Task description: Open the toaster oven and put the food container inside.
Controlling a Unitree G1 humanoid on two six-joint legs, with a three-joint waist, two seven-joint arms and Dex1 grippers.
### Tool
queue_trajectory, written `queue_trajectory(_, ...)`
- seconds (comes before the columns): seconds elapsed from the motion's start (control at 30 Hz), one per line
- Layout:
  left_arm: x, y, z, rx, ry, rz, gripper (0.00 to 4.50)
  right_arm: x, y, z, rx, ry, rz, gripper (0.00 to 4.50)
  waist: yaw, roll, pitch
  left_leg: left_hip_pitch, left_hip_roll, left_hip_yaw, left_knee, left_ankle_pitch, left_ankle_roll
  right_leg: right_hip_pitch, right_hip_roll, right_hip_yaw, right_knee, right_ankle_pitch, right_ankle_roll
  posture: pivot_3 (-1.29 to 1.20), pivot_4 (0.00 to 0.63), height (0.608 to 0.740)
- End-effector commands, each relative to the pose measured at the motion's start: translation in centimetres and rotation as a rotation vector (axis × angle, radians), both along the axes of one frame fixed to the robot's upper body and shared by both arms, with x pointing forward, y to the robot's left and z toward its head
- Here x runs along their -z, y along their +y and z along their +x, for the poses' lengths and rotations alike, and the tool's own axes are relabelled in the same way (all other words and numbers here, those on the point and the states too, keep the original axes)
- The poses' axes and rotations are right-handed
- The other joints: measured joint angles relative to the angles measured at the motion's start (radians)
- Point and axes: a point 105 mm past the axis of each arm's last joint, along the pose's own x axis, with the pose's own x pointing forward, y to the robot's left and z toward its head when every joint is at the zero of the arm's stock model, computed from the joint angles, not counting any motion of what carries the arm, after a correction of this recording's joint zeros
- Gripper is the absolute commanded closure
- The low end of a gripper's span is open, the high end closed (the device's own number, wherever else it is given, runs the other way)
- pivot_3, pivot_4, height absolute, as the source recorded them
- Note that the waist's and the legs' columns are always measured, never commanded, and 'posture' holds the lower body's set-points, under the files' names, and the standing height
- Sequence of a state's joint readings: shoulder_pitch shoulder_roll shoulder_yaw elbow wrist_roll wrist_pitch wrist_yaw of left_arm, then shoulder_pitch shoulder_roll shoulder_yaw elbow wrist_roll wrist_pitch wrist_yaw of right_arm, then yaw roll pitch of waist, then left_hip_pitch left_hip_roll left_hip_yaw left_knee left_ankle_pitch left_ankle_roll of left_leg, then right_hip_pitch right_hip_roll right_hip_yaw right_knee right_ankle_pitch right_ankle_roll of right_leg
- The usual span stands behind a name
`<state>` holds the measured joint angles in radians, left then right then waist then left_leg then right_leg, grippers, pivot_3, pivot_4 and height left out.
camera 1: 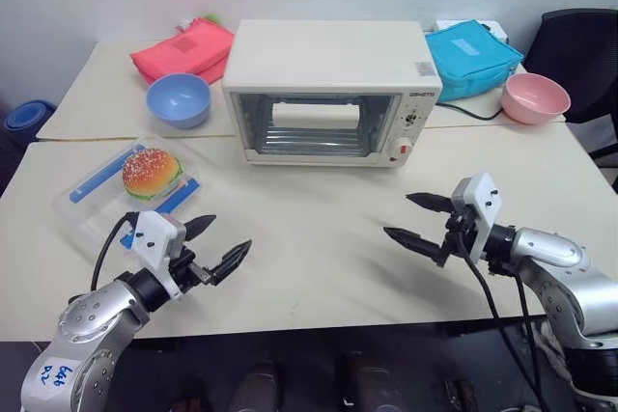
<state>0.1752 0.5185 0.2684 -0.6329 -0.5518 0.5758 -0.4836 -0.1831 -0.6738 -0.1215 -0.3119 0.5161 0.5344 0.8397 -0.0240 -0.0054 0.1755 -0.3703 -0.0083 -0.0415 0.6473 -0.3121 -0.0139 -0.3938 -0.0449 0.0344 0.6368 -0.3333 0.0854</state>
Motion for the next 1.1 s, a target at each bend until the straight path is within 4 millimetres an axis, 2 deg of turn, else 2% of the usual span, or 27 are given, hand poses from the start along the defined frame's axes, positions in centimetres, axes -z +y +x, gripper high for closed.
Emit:
queue_trajectory(0.03, -1.4, -0.9, 0.5, 0.025, -0.03, -0.061, 0.0, -1.1, 1.6, 0.2, -0.041, -0.019, 0.057, 0.04, -0.001, 0.0, 0.0, 0.0, 0.0, 0.0, 0.0, 0.0, 0.0, 0.0, 0.0, 0.0, 0.0, 0.0, 0.0, 0.0, 0.15, 0.74)
queue_trajectory(0.17, -3.3, -1.5, 0.8, 0.072, -0.058, -0.115, 0.0, -1.8, 2.7, 1.2, -0.056, -0.02, 0.104, 0.04, -0.001, 0.0, 0.0, 0.0, 0.0, 0.0, 0.001, 0.0, 0.0, 0.0, 0.0, 0.0, 0.002, 0.0, 0.0, 0.0, 0.15, 0.74)
queue_trajectory(0.27, -4.7, -1.6, 0.7, 0.136, -0.077, -0.074, 0.0, -3.8, 3.8, 2.7, -0.066, -0.05, 0.168, 0.04, -0.005, -0.001, 0.0, 0.0, 0.0, 0.0, 0.001, 0.0, -0.001, -0.001, 0.001, 0.0, 0.002, 0.0, 0.0, 0.0, 0.15, 0.74)
queue_trajectory(0.37, -6.2, -0.8, 0.9, 0.149, -0.1, -0.08, 0.0, -5.4, 4.8, 3.5, -0.097, -0.078, 0.19, 0.04, -0.003, -0.001, 0.001, 0.0, 0.0, 0.0, 0.0, 0.001, -0.001, -0.002, 0.001, 0.0, 0.003, 0.0, 0.0, 0.0, 0.15, 0.74)
queue_trajectory(0.47, -8.3, 0.3, 1.1, 0.157, -0.142, -0.072, 0.0, -6.2, 5.8, 4.6, -0.099, -0.105, 0.175, 0.04, -0.003, -0.001, 0.001, -0.001, 0.0, 0.0, 0.0, 0.001, -0.002, -0.003, 0.001, 0.0, 0.003, 0.0, 0.0, 0.0, 0.15, 0.74)
queue_trajectory(0.67, -10.7, 0.6, 0.6, 0.206, -0.186, -0.034, 0.0, -8.0, 7.0, 6.1, -0.102, -0.14, 0.21, 0.04, -0.004, -0.001, 0.001, -0.002, 0.0, 0.0, 0.0, 0.001, -0.002, -0.004, 0.001, 0.0, 0.002, 0.0, 0.0, 0.0, 0.15, 0.74)
queue_trajectory(0.97, -11.2, 0.8, 1.1, 0.176, -0.208, -0.034, 0.0, -9.9, 8.0, 6.2, -0.14, -0.178, 0.24, 0.04, -0.005, 0.0, 0.001, -0.004, 0.0, 0.0, 0.0, 0.001, -0.002, -0.006, 0.001, 0.0, 0.002, 0.0, 0.0, 0.0, 0.15, 0.74)
queue_trajectory(1.1, -11.6, 1.4, 1.9, 0.127, -0.232, -0.036, 0.0, -9.6, 9.1, 3.1, -0.288, -0.168, 0.241, 0.04, -0.004, 0.0, 0.001, -0.005, 0.0, 0.0, -0.001, 0.001, -0.002, -0.008, 0.001, 0.0, 0.003, 0.0, 0.0, 0.0, 0.15, 0.74)
